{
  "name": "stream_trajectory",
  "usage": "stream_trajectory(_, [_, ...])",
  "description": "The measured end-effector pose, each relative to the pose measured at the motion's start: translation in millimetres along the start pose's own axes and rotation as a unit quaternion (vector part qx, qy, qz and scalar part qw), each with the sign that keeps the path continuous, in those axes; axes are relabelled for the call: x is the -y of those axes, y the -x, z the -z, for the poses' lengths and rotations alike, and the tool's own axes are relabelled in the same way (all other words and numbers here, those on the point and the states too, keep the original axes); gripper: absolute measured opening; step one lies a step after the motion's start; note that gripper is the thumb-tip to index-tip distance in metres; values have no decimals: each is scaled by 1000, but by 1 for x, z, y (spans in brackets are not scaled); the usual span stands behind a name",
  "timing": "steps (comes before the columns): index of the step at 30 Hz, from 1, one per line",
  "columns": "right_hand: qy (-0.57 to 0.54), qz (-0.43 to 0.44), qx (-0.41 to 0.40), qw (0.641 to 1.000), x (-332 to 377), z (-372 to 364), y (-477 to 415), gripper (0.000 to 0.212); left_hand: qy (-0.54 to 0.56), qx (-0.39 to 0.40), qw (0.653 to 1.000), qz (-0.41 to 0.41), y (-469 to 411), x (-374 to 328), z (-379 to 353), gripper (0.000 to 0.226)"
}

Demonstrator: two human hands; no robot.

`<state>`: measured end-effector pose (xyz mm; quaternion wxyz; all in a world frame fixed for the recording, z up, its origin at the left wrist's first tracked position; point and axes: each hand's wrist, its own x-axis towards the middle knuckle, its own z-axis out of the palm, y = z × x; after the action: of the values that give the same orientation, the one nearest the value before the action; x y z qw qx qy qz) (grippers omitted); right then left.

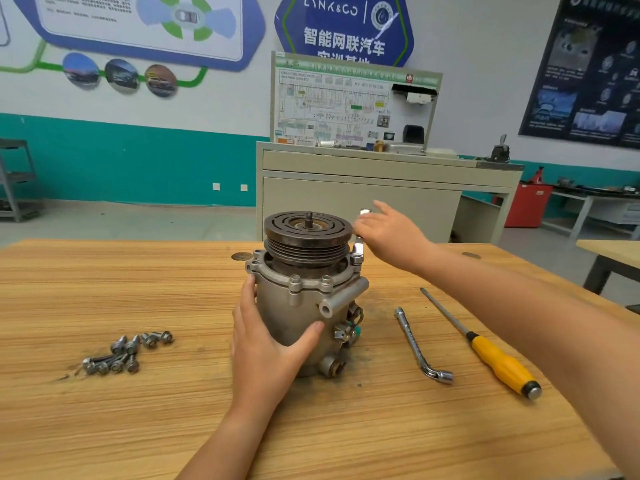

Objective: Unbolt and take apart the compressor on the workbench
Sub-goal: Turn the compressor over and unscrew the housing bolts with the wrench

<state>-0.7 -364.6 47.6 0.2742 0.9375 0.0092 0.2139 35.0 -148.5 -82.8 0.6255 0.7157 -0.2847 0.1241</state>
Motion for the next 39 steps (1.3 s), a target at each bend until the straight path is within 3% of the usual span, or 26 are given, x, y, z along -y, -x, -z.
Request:
stream_trajectory(4, [-85, -12, -82, 993, 9, -6, -10, 24, -12, 1, 1000, -1, 0, -1, 1, 110])
stream_trajectory(8, [-220, -198, -169, 940, 1, 14, 18, 21, -18, 2, 1000, -7, -1, 0, 1, 110])
stream_trajectory(10, [-237, -235, -172, 927, 1, 28, 41, 26, -19, 2, 1000, -8, -1, 0, 0, 110])
stream_trajectory(12, [-191, -230, -106, 949, 7, 37, 63, 30, -20, -3, 1000, -9, -1, 0, 0, 110])
stream_trajectory(14, [-110, -215, 10, 970, 20, 43, 79, 35, -22, -9, 1000, -10, 0, 0, -1, 109])
stream_trajectory(18, [-49, -200, 136, 969, 42, 56, 87, 48, -27, -13, 999, -12, 0, 0, -1, 109])
stream_trajectory(28, [107, -107, 215, 965, 54, 92, 66, 35, -36, -17, 999, -11, 0, -1, -1, 109])
stream_trajectory(32, [95, -84, 232, 964, 32, 94, 65, 15, -35, -11, 999, -4, 1, -2, 0, 109])
stream_trajectory(39, [103, -38, 199, 974, 27, 91, 67, 14, -28, -2, 1000, -1, 1, -6, 0, 109])
